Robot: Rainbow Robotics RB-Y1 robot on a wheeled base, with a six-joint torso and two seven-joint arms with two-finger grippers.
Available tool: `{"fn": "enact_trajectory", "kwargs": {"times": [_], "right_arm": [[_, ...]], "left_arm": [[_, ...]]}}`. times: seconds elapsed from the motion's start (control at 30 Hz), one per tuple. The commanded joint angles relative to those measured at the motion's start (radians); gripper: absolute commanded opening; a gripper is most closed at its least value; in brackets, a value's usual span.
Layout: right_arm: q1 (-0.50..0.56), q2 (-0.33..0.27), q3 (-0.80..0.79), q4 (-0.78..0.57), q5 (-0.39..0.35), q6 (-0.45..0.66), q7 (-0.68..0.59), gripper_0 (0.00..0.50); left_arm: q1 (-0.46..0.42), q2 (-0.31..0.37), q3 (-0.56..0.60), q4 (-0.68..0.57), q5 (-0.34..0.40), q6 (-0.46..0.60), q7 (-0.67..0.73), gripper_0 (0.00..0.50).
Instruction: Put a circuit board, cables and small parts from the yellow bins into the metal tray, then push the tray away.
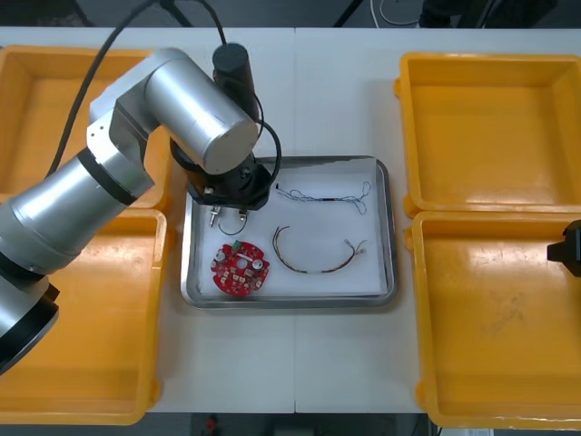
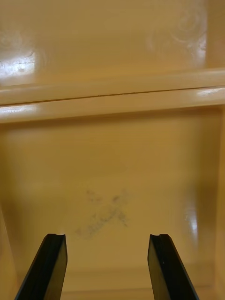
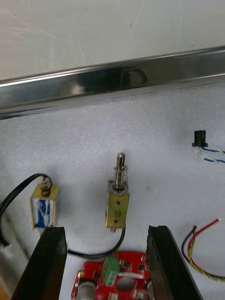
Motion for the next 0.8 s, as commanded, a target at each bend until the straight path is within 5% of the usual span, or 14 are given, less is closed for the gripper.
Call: {"fn": "enact_trajectory", "kwargs": {"times": [0.03,0.23,0.4,0.8], "right_arm": [[0.024,0.012,-0.016,-0.032,-0.008,0.003,-0.045,0.5],[0.024,0.012,-0.021,-0.032,-0.005,0.003,-0.054,0.5],[0.028,0.008,-0.019,-0.032,-0.008,0.003,-0.059,0.5],[0.035,0.0,-0.021,-0.035,-0.01,0.003,-0.057,0.5]], "left_arm": [[-0.047,-0.007,0.122,-0.106,0.007,0.101,-0.051,0.5],[-0.042,0.023,0.268,-0.159,0.022,0.25,-0.181,0.5],[-0.013,0.053,0.367,-0.181,0.048,0.25,-0.284,0.5],[0.21,0.228,0.554,-0.336,0.093,0.25,-0.523,0.5]]}}
